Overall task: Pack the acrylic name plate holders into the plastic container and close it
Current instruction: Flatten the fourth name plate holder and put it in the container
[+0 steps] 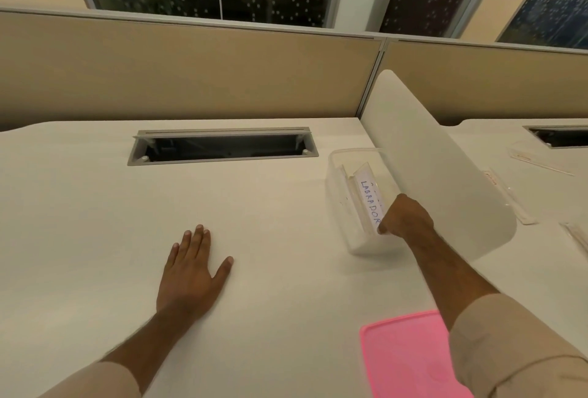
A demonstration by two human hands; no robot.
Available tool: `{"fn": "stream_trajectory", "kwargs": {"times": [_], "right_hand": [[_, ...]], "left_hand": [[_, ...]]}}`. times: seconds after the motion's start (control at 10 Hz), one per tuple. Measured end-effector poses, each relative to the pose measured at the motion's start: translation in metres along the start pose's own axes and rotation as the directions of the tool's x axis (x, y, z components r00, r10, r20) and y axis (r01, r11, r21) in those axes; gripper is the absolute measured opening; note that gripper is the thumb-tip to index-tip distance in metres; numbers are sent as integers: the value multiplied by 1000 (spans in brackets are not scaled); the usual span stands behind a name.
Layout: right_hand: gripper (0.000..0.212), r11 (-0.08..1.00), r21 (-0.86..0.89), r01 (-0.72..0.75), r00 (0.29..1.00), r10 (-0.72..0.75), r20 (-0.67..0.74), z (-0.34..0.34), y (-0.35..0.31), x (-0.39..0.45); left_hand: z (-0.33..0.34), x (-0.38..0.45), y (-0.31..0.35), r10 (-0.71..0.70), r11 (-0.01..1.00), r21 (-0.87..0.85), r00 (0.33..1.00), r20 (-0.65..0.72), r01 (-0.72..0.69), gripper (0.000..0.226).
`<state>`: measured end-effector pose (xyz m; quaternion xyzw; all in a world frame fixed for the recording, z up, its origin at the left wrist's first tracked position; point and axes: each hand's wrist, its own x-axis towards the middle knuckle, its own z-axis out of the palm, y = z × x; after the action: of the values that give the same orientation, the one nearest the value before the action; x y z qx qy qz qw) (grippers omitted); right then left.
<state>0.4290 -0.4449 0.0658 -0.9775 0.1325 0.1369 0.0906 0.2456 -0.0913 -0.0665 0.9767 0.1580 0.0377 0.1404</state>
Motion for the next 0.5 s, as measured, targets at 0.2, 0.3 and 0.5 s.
{"fn": "stream_trajectory", "kwargs": {"times": [0.2, 0.3, 0.5], "right_hand": [[43, 998, 50, 26, 994, -20, -108, 5, 4, 3], [36, 981, 164, 107, 965, -63, -256, 8, 8, -1], [17, 848, 242, 471, 748, -238, -620, 17, 0, -52]], "left_hand": [[0, 0, -1, 4, 1000, -4, 1000, -1, -4, 89], [-1, 0, -1, 5, 1000, -9, 1000, 11, -5, 89], [-14, -3, -2, 16, 996, -92, 997, 78, -9, 82]]}}
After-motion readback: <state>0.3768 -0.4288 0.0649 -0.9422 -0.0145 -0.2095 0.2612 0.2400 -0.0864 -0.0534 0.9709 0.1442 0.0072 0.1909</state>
